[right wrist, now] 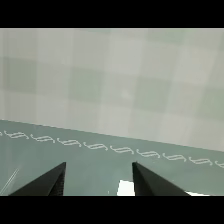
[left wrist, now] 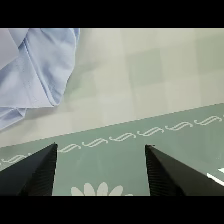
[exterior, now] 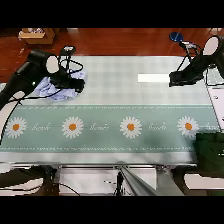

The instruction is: Fold the shirts.

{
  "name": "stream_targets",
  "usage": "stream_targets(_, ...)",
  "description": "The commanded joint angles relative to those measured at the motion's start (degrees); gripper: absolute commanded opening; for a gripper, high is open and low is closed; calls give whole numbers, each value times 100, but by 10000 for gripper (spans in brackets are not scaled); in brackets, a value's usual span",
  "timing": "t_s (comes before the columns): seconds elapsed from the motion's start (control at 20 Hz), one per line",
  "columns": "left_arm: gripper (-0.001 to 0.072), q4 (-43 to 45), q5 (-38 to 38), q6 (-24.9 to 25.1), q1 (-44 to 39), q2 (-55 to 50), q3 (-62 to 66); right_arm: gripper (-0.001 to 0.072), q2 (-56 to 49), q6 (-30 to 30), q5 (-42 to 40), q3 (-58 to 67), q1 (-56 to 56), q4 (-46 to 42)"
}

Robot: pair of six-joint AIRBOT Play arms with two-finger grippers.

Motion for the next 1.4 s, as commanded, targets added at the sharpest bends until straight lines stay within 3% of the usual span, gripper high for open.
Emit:
stream_targets(0.0, 633, 2, 0, 2, 4, -4, 4, 478, -2, 0, 0, 4, 7, 2)
stream_targets(0.85, 633, 0, 4, 2, 4, -7, 4, 478, -2, 0, -2, 4, 7, 2)
stream_targets(1.05, 634, -39, 2, 2, 4, -42, 2, 478, -2, 4, -715, 4, 4, -140)
stream_targets(1.35, 634, -35, -2, 2, -7, -90, 4, 478, -2, 4, -789, 4, 7, -127)
